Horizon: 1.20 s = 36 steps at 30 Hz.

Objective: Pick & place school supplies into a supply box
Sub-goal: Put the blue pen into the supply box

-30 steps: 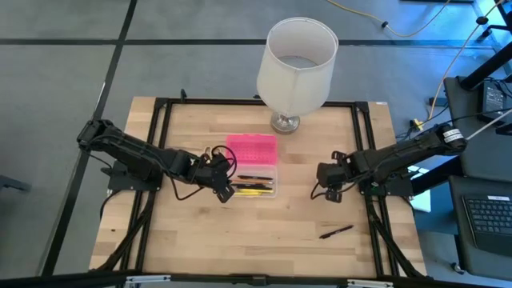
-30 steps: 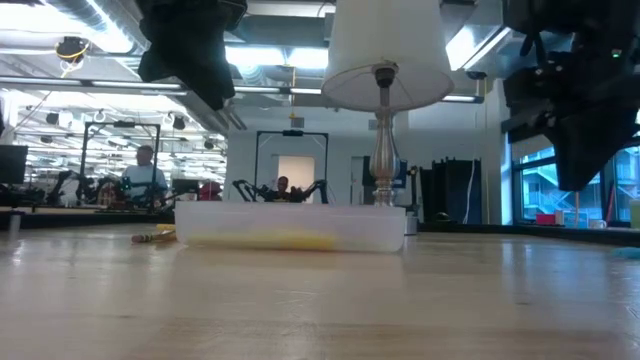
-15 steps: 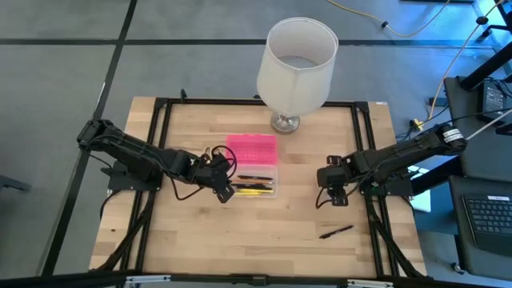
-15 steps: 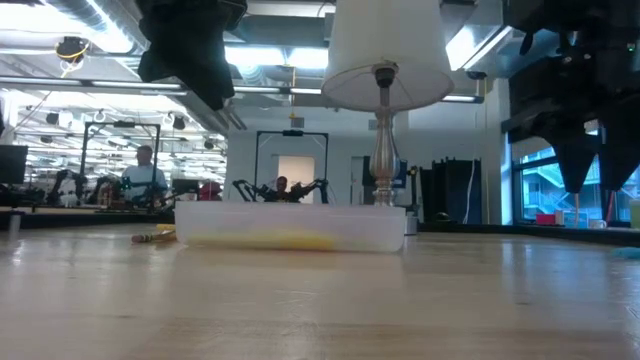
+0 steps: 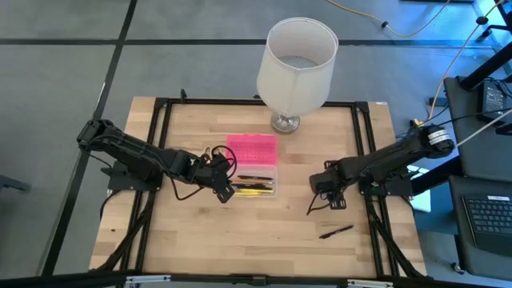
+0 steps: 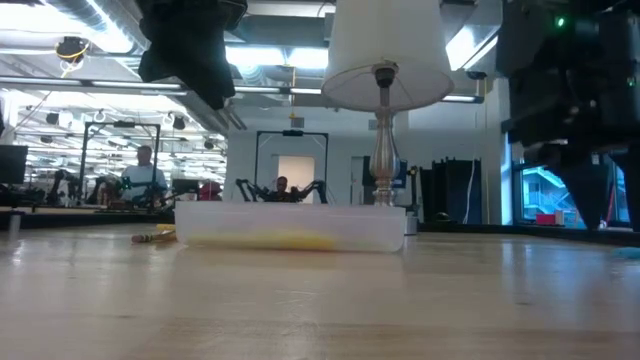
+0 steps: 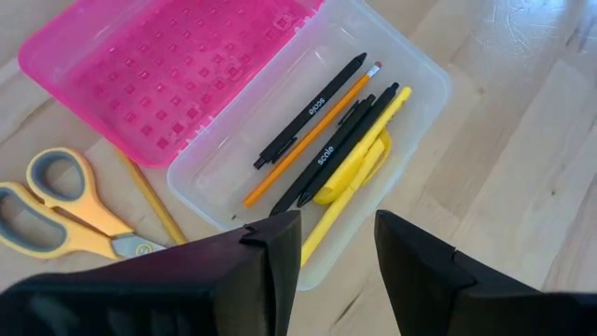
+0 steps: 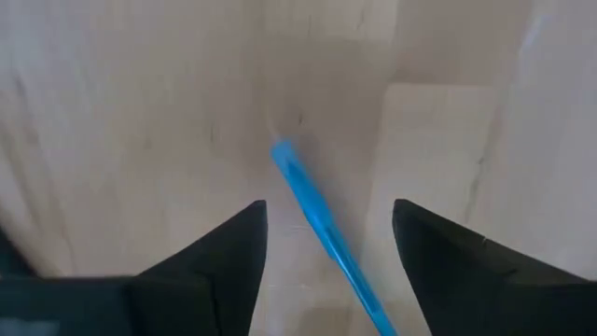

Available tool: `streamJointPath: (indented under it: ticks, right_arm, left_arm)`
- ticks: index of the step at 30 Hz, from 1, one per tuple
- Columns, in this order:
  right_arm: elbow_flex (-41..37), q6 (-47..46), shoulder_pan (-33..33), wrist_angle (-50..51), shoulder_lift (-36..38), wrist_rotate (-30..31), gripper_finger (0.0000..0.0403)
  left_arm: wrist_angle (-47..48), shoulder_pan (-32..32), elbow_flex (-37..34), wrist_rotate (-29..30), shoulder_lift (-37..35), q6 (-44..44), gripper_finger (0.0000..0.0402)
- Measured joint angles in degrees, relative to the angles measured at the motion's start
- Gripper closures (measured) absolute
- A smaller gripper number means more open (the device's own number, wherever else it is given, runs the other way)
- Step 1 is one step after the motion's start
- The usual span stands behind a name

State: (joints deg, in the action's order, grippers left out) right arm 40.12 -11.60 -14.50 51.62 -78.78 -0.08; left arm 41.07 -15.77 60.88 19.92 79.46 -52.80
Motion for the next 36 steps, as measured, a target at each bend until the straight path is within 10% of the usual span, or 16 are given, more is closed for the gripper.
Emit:
streamJointPath:
  ticks: [36]
  right_arm:
    - [0.44, -0.24, 0.02, -1.44, -9.61, -1.97, 0.0370]
  left_arm:
    - [0.01, 0.00, 0.02, 0.02, 0.00, 3.04, 0.0272]
